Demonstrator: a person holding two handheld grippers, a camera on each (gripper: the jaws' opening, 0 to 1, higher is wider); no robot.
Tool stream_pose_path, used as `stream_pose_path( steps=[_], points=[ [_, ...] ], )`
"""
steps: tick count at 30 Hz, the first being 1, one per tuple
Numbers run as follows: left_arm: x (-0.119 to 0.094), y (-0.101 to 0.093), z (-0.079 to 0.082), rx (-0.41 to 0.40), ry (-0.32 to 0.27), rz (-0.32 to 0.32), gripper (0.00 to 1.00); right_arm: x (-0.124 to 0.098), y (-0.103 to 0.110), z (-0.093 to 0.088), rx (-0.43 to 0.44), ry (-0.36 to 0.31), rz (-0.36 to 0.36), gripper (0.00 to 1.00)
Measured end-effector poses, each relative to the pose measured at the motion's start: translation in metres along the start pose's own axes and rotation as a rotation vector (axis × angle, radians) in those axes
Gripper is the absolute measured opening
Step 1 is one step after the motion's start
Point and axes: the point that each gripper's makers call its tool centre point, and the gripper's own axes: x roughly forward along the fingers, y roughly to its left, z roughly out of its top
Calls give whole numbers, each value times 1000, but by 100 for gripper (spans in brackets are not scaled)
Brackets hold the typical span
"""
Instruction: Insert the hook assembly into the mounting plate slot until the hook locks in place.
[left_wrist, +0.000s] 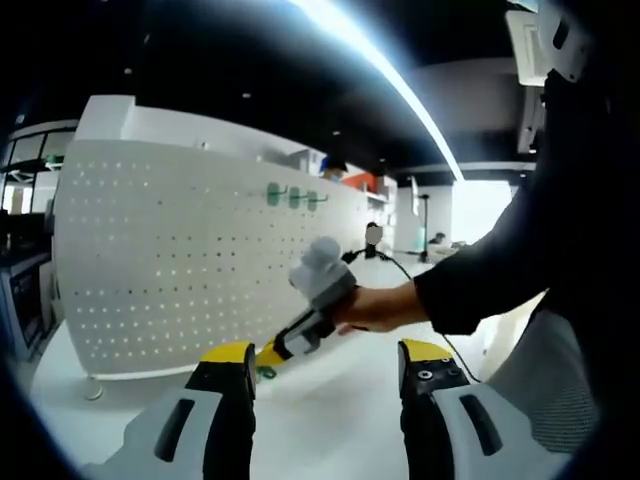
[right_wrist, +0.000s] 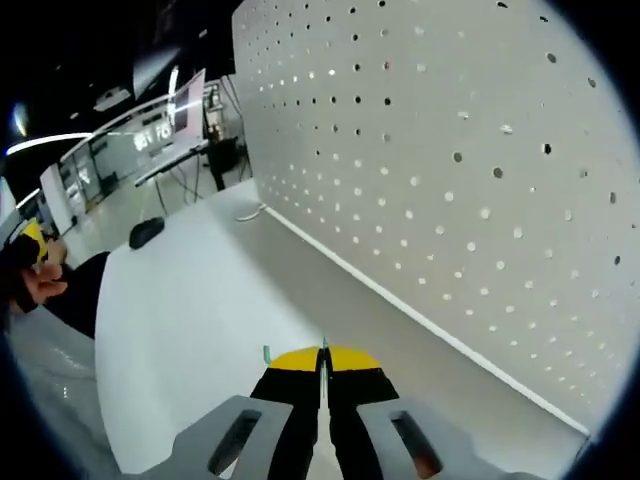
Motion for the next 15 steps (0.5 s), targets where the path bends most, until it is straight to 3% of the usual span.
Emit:
stream_pose_path(
  steps=[15],
  points=[
    [2,-8,-1,6,3,-32,56,-69,27,40,-8,-190,49,0]
  ],
)
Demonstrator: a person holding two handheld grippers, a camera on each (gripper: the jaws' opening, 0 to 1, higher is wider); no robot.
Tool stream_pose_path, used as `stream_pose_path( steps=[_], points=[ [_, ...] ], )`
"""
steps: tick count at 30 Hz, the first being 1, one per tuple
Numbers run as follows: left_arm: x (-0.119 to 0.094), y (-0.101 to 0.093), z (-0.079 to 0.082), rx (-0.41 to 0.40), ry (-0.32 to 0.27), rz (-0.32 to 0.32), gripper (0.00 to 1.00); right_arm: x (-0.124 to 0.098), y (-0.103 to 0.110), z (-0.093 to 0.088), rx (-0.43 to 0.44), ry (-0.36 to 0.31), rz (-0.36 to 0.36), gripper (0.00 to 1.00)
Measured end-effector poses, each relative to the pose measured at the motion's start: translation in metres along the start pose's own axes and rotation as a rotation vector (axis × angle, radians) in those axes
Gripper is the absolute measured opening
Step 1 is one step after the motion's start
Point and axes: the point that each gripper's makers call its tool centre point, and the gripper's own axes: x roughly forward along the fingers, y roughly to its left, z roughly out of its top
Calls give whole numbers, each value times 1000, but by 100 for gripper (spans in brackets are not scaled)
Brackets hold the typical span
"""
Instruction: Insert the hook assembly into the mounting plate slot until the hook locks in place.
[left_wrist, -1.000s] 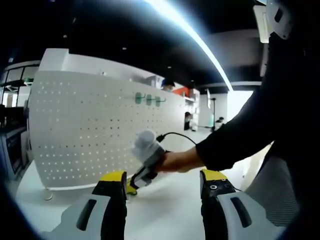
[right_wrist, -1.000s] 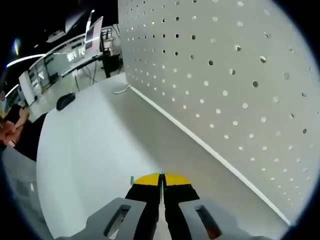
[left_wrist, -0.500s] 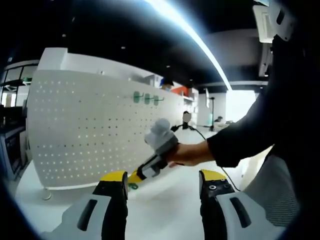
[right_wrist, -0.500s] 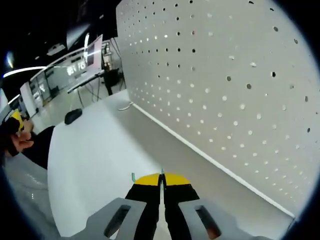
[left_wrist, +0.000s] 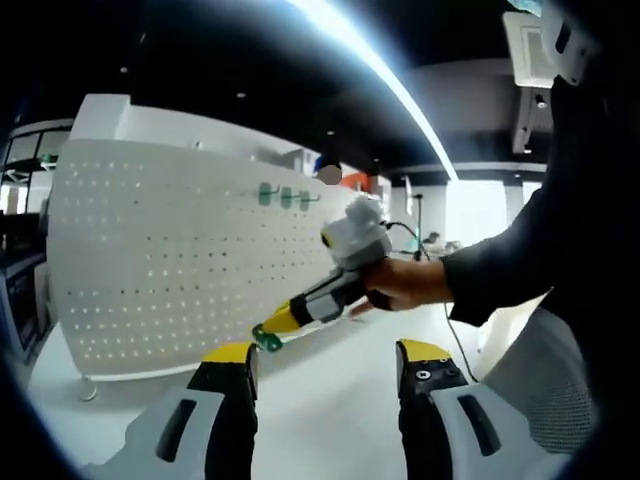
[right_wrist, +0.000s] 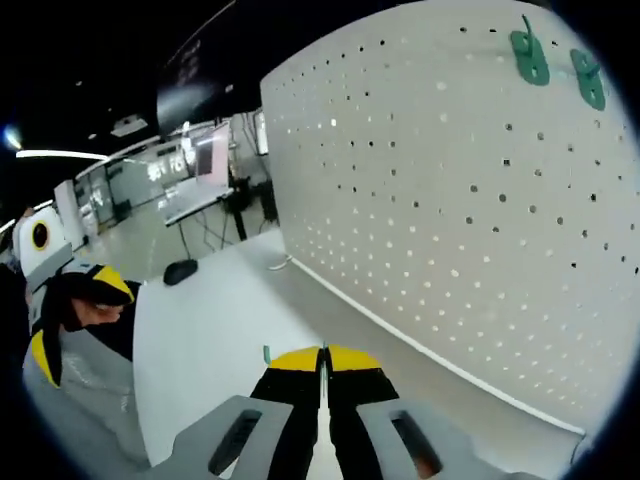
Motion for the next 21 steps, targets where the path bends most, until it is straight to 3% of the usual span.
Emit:
stream_pose_path(
  steps=[13,21],
  points=[
    [-7,-1,18,-27,-43,2,53,-66,15,27,16,-142,37,0],
    [-2,-14,52,16,-72,-60,48,-91,30,43,38,-224,75,0]
  ],
)
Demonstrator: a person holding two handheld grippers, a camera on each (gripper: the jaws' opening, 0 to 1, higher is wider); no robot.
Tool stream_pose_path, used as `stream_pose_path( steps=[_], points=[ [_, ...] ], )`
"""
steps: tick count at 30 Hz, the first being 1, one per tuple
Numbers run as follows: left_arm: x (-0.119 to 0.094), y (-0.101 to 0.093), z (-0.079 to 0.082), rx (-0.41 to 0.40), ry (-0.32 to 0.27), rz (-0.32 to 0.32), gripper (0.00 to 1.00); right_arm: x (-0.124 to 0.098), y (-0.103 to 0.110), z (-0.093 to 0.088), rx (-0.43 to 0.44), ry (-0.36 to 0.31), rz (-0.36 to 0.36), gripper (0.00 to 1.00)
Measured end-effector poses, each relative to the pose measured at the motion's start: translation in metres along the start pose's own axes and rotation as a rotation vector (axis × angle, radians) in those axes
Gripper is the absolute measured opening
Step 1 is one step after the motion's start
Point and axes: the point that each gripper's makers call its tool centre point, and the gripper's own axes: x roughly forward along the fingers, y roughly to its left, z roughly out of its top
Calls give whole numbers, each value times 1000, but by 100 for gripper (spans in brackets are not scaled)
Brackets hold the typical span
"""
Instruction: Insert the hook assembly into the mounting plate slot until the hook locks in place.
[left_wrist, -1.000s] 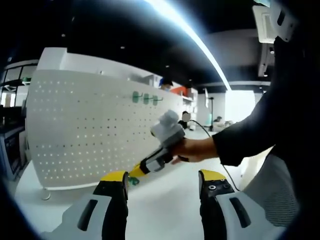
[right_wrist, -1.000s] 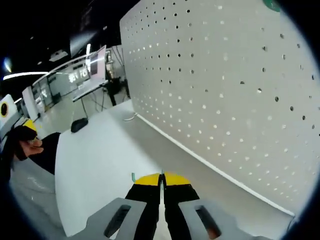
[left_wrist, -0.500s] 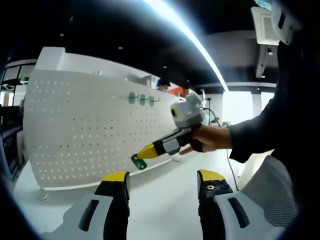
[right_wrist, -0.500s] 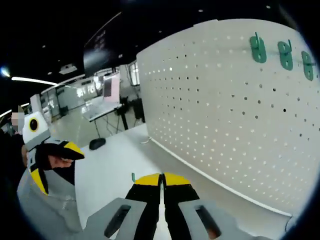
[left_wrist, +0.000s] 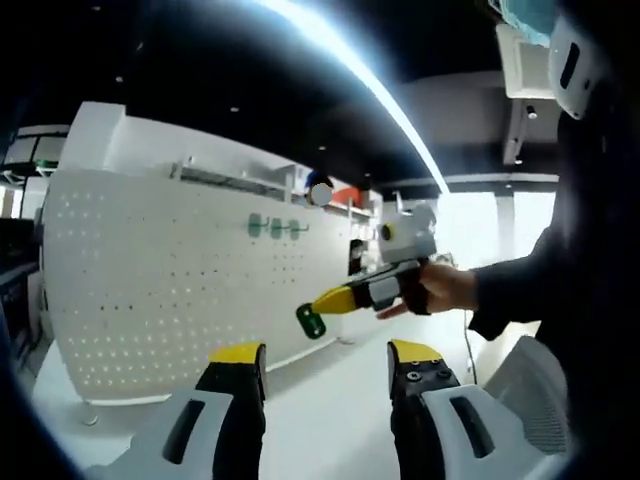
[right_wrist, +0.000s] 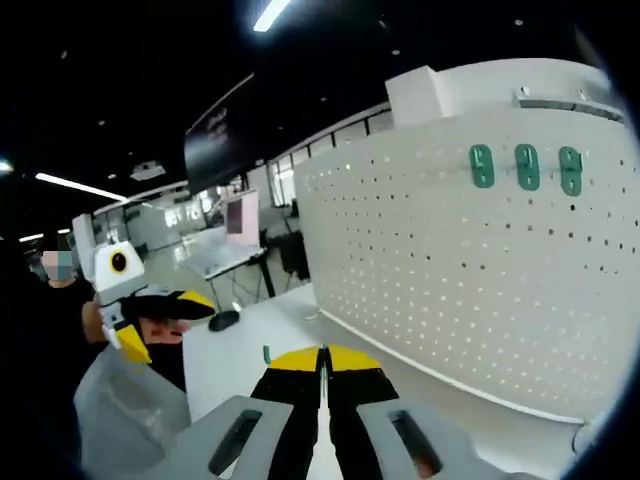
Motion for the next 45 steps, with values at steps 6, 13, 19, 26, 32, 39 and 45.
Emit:
stream_pose_path(
  steps=[6,13,19,26,32,39,45],
  points=[
    [7,-12,13,30,5,-75,41,-8,17,11,-5,-47,79,0],
    [11,-30,22,41,9,-167,36,-17,47,17,-45,-69,232,0],
    [13,-43,25,64,15,-231,29,-19,67,19,-76,-77,325,0],
    [13,-56,29,63,-5,-294,19,-26,92,29,-47,-138,446,0],
    [12,-63,33,80,-18,-336,12,-31,101,32,-39,-153,503,0],
    [10,-71,39,81,-38,-385,4,-34,102,37,-67,-199,538,0],
    [11,-79,41,81,-32,-421,3,-38,109,41,-89,-247,577,0]
  ],
)
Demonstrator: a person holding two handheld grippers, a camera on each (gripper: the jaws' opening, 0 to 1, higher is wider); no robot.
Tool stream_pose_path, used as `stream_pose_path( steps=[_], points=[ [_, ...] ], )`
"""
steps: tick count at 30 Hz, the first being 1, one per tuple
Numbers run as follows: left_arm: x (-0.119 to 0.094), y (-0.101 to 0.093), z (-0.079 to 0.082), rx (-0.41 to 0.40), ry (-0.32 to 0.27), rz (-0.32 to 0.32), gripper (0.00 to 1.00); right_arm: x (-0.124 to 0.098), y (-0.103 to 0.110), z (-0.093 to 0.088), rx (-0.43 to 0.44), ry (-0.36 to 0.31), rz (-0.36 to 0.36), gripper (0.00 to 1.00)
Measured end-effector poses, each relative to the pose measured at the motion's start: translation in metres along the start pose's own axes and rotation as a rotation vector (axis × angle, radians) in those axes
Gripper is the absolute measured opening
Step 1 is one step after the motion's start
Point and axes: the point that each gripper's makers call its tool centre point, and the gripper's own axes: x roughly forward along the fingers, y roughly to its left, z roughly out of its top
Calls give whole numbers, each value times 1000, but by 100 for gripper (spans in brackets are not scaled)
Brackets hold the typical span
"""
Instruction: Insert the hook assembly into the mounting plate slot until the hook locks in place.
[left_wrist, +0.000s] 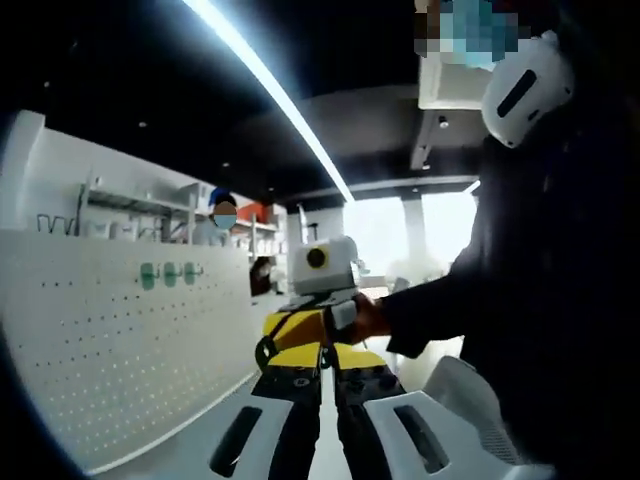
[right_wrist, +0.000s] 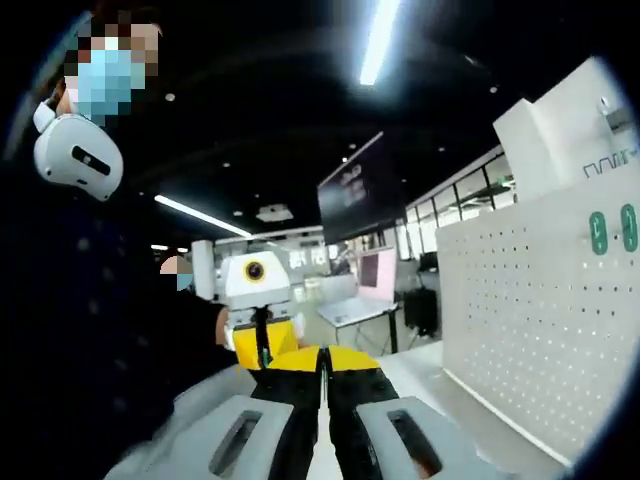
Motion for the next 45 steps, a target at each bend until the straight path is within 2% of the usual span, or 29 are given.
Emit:
stream_pose_path(
  steps=[5,8,14,22,31,35,38,42,43,45],
  points=[
    [3,-4,-7,23,44,-27,3,-1,2,-5,-28,30,13,0],
    [3,-3,-9,18,49,-29,3,-3,0,-6,-30,48,12,0],
    [4,-2,-14,29,76,-42,2,-5,0,-11,-94,107,1,0],
    [6,3,-14,32,84,-48,2,-8,-6,-11,-247,179,-63,0],
    [8,7,-11,36,81,-57,2,-11,-10,-8,-351,205,-129,2],
    [8,12,-10,45,88,-58,2,-20,-17,-3,-377,196,-192,6],
    [9,17,-11,49,98,-59,2,-32,-27,4,-414,192,-277,7],
    [10,24,-11,56,106,-61,2,-47,-35,2,-417,214,-342,11],
    [11,26,-11,57,107,-61,2,-49,-32,1,-412,214,-332,15],
    [14,31,-10,64,111,-62,2,-58,-35,-1,-406,220,-374,22]
  ],
)
